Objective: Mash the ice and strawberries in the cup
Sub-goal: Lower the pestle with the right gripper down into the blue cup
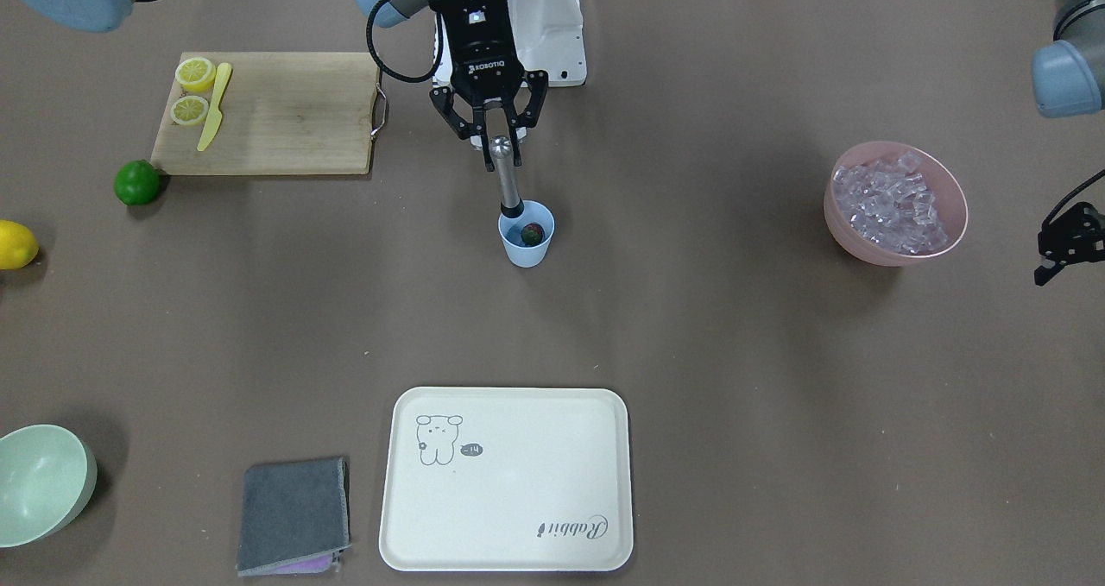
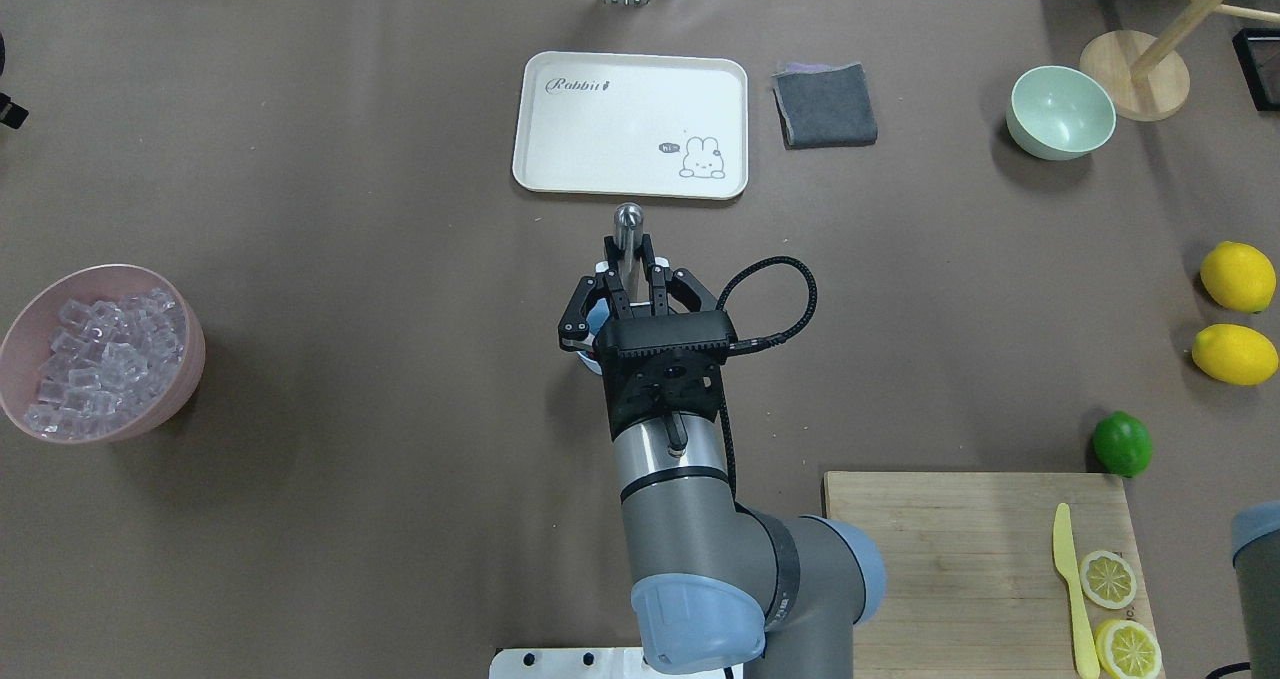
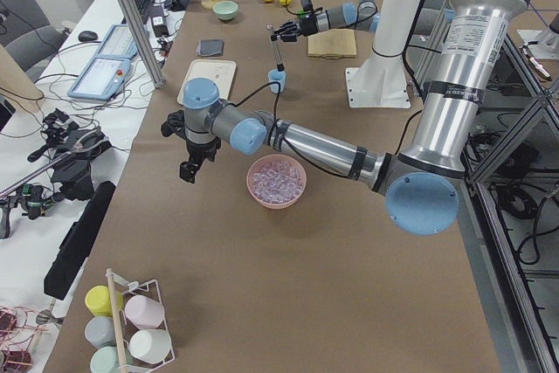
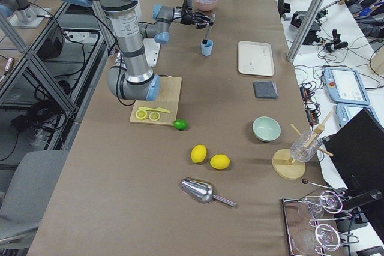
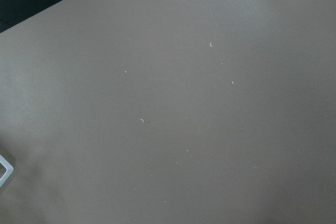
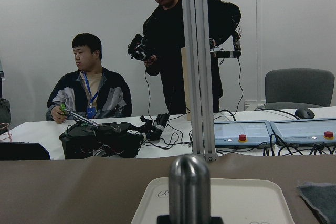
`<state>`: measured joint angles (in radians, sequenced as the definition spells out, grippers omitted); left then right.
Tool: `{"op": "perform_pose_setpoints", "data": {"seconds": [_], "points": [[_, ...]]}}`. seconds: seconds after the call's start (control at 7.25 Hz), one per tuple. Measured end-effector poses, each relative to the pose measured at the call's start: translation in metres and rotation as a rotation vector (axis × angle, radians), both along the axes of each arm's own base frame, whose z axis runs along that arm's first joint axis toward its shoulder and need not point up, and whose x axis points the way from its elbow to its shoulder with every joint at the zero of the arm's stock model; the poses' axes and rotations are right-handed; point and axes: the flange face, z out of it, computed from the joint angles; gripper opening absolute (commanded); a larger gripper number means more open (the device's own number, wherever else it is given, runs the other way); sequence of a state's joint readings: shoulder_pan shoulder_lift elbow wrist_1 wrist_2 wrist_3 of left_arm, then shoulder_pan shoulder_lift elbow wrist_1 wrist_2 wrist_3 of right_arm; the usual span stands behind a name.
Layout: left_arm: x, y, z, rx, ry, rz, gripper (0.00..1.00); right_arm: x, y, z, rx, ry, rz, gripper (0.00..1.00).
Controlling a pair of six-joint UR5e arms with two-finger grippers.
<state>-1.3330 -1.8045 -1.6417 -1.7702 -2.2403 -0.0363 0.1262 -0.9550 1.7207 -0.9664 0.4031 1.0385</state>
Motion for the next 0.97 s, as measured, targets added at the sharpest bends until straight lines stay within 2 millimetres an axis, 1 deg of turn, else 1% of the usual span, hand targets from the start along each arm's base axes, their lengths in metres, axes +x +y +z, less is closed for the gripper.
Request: {"op": "perform_pose_setpoints", "data": {"seconds": [0.55, 0.97], "points": [[0.000, 0.002, 0.002, -0.004, 0.000, 0.001, 0.97, -0.011, 0.000, -0.010, 0.001, -0.002, -0.005, 0.00], [0.000, 0.001, 0.007, -0.011, -0.005, 0.000, 0.97, -0.019, -0.001, -0.005, -0.002, 0.017, -0.009, 0.00]]}}
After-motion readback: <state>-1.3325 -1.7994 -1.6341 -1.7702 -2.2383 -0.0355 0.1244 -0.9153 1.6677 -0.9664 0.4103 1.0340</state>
